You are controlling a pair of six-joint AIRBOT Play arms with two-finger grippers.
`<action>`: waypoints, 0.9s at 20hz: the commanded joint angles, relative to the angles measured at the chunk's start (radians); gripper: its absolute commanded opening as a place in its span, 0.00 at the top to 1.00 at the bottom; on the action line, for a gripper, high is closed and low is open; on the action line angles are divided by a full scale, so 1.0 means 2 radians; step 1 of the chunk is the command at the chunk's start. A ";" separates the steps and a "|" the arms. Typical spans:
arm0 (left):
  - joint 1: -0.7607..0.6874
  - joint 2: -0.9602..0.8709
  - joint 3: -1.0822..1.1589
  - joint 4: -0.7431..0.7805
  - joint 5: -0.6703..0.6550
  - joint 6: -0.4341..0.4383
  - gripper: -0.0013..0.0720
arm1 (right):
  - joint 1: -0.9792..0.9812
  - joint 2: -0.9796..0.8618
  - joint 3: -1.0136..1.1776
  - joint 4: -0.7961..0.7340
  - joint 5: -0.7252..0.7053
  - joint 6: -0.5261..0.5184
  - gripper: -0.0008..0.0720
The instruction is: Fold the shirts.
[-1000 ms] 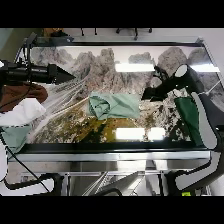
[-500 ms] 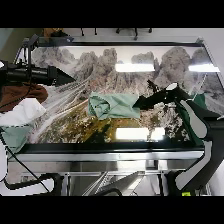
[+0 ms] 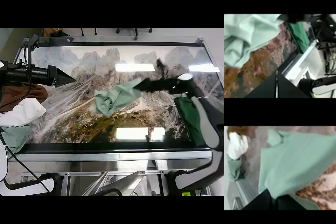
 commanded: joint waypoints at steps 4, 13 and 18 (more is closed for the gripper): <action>0.000 0.000 0.000 0.001 -0.006 -0.020 0.96 | -0.143 0.144 0.053 -0.035 -0.059 0.132 0.96; 0.000 0.000 0.000 0.001 -0.022 -0.020 0.96 | -0.379 0.122 0.053 -0.118 -0.011 0.234 0.96; 0.000 0.000 0.000 0.001 -0.021 -0.020 0.96 | -0.406 0.137 0.052 -0.302 0.099 0.345 0.96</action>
